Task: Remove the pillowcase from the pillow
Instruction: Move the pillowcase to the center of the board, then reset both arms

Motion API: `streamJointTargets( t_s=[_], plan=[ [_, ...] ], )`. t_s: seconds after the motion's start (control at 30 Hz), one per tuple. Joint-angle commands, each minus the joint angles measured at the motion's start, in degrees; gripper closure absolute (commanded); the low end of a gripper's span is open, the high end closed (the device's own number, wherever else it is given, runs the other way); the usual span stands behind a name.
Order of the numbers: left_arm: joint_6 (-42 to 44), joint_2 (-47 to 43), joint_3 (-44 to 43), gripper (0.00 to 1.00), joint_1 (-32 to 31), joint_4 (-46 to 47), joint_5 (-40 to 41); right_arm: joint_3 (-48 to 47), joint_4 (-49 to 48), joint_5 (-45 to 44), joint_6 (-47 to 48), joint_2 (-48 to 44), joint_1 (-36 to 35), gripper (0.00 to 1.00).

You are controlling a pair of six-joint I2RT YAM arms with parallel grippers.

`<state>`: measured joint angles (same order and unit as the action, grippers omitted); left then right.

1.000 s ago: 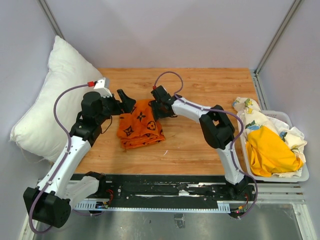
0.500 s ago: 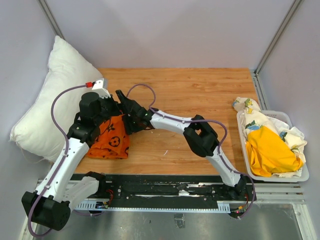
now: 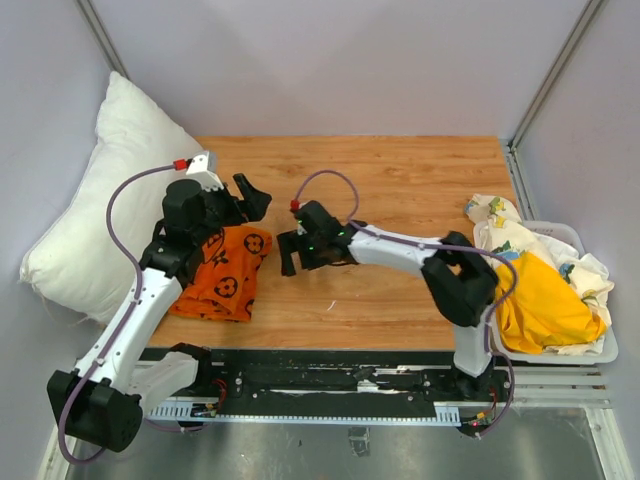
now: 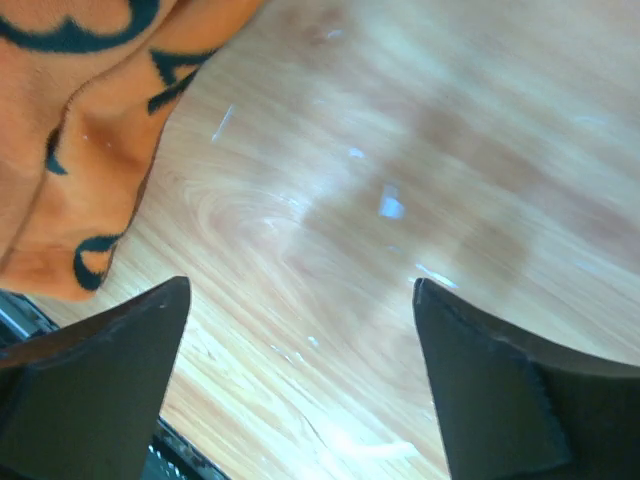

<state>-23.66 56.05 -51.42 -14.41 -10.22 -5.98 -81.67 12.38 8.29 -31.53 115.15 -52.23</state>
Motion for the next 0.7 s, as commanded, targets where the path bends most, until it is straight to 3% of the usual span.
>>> streamJointTargets(
  t_s=[0.0, 0.17, 0.27, 0.33, 0.67],
  plan=[
    [-0.7, 2.4, -1.7, 0.01, 0.4, 7.0, -0.6, 10.9, -6.8, -5.6, 3.3, -17.6, 6.6, 0.01],
    [0.2, 5.1, -4.5, 0.01, 0.4, 8.4, -0.4, 24.5, -17.3, -0.2, 1.9, -33.6, 19.3, 0.02],
    [1.7, 6.8, -6.3, 0.01, 0.3, 8.8, -0.4, 29.0, -21.0, 7.1, -2.8, -37.0, 28.7, 0.02],
    [3.1, 7.3, -7.0, 0.01, 0.3, 9.2, 0.6, 29.7, -20.3, 7.2, -2.3, -38.4, 32.2, 0.02],
    [7.8, 8.1, -3.4, 0.01, 0.6, 12.8, 7.6, 30.0, -9.3, -5.3, 3.0, -42.2, 35.1, 0.02]
  ],
)
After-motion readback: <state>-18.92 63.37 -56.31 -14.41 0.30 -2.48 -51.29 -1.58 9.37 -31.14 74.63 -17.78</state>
